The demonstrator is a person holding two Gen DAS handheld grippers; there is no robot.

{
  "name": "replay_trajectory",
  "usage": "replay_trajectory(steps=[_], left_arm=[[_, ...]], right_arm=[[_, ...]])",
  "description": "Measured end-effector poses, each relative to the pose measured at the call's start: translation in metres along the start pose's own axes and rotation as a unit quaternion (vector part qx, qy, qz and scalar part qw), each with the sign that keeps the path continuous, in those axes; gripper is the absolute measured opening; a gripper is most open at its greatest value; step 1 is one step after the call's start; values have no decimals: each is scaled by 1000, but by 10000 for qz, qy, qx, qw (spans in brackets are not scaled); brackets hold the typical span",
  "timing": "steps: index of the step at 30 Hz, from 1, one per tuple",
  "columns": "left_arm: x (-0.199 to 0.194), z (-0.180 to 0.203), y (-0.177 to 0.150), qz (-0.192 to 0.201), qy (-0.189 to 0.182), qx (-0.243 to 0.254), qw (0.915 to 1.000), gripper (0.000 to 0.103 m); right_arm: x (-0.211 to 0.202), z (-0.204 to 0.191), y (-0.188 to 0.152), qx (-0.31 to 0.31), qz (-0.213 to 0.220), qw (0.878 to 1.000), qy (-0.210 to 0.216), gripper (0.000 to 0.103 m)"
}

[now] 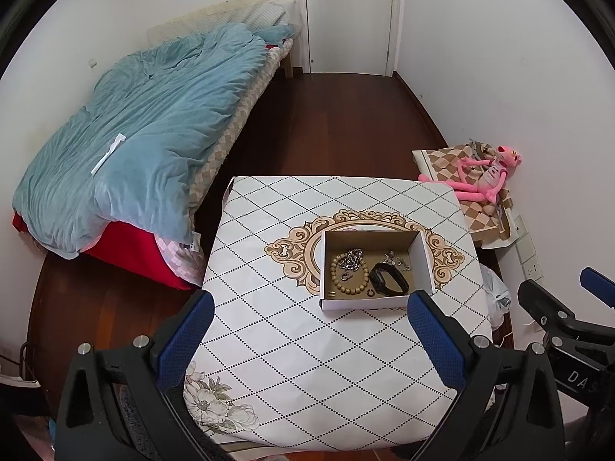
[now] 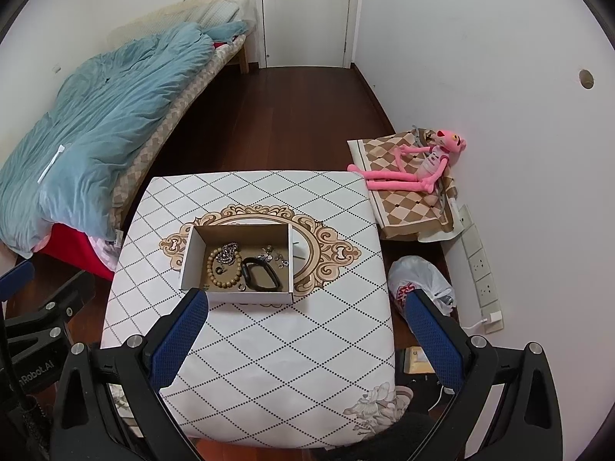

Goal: Organize jewelry

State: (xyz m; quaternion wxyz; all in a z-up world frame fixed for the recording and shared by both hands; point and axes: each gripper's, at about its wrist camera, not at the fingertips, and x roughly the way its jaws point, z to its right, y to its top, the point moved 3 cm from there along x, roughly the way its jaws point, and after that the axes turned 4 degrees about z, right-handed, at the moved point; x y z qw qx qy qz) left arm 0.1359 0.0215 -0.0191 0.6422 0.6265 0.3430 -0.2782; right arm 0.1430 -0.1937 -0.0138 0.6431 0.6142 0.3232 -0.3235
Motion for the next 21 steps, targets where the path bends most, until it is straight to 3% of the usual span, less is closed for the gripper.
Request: replay_trajectory(steps=[21], left_arm=[[0,-3,-7,-16,21,21,10000,103]], right_arm=[[2,0,-3,-18,-70,10000,23,103]])
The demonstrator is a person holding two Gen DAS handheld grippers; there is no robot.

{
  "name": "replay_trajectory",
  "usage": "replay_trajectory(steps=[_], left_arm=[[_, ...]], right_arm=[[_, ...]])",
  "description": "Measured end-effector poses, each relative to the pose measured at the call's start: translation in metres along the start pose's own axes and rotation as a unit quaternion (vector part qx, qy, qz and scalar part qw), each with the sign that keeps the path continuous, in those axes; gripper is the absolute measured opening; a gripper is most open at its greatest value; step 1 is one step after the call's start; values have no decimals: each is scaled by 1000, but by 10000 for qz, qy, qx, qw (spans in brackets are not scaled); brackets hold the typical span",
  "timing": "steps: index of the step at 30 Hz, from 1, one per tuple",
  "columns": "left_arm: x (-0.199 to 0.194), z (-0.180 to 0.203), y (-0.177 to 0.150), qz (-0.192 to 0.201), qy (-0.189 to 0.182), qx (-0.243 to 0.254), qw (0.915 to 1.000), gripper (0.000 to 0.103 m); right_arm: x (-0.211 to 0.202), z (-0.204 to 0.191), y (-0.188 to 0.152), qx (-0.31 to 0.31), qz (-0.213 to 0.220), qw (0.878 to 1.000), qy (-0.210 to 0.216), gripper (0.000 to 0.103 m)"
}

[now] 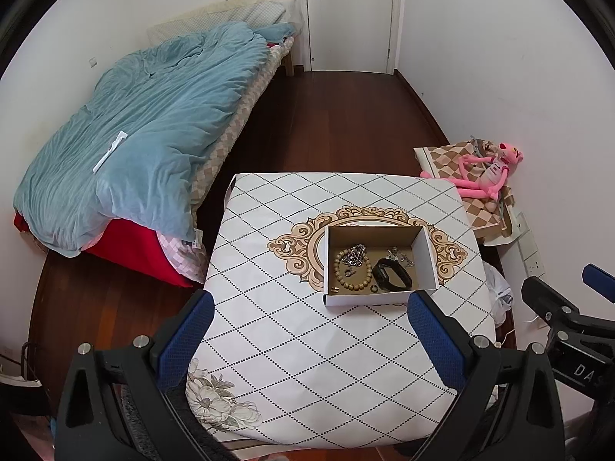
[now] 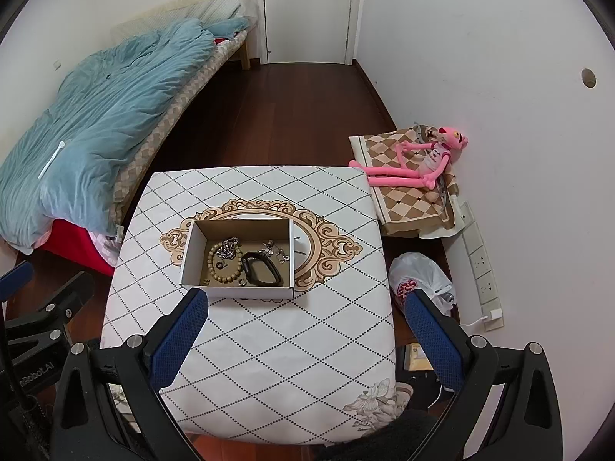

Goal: Organize jewelry

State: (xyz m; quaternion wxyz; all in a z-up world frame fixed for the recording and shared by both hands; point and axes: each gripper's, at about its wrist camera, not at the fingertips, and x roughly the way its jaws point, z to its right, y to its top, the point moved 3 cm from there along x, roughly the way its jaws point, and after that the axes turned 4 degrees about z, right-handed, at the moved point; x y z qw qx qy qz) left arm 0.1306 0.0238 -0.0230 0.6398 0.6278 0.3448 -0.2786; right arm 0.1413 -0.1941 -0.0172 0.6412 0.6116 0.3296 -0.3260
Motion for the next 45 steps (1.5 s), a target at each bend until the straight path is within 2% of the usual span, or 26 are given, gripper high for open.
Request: replay_trajectory(steps=[45], left_arm=[[-3,-6,-2,-11,6,-21,10000,103]], right_arm=[[-1,-6,-3,-88,-51,9999,9,103]])
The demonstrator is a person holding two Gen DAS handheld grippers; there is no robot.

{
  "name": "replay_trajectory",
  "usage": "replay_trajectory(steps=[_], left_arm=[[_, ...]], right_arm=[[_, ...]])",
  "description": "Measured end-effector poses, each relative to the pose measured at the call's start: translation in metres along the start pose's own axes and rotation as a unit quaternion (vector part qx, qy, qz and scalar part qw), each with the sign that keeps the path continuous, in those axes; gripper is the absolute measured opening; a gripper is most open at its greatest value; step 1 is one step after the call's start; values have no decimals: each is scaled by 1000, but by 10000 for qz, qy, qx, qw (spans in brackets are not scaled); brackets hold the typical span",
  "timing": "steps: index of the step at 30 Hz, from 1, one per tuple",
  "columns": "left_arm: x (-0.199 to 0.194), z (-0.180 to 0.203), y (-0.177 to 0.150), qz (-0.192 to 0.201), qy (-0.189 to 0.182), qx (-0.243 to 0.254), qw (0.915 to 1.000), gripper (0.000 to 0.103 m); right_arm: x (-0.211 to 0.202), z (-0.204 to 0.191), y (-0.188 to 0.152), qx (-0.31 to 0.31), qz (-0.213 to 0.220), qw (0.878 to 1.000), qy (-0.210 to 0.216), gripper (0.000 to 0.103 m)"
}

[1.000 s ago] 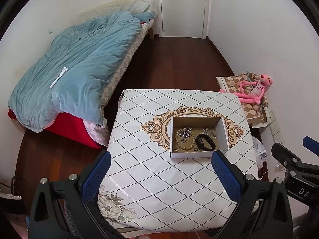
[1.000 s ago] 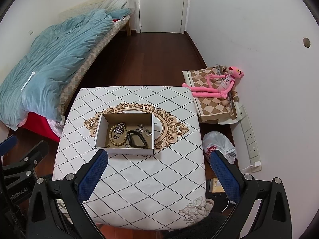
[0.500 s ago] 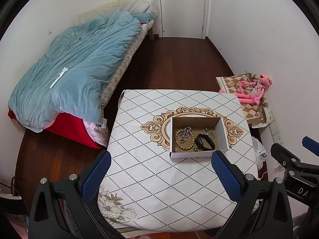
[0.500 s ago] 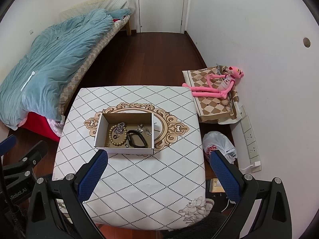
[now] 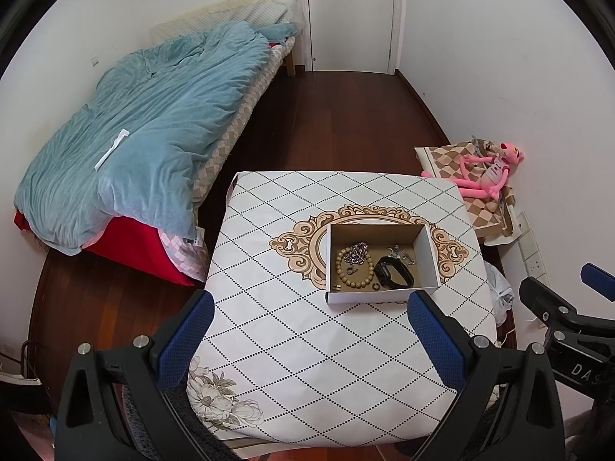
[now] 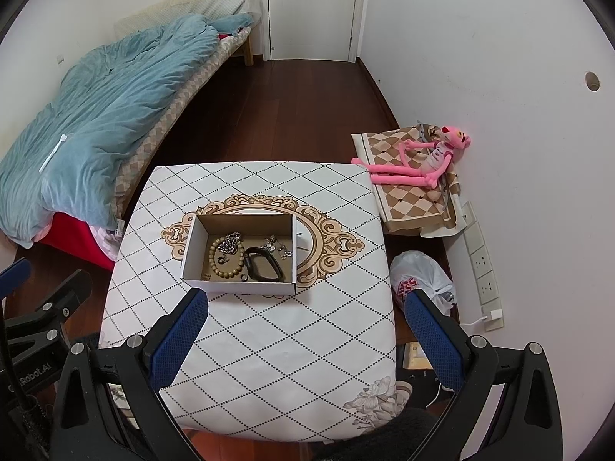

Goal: Organize jewelry

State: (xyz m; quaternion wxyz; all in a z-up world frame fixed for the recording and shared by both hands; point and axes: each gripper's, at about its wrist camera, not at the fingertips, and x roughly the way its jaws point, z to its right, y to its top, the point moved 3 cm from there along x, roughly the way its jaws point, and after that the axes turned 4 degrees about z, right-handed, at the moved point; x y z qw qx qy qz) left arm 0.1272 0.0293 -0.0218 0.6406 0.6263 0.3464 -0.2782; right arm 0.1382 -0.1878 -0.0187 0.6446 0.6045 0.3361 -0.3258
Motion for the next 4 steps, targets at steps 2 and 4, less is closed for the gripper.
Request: replay_trajectory(steps=[2,4], left_arm=[[-1,0,0,39,38,3,10000,103],[-1,3,0,44,0,4,10000,103]], right_arm=[[0,-1,0,-17,6,10000,-17,103],[0,1,0,-11,5,10000,-3,103]])
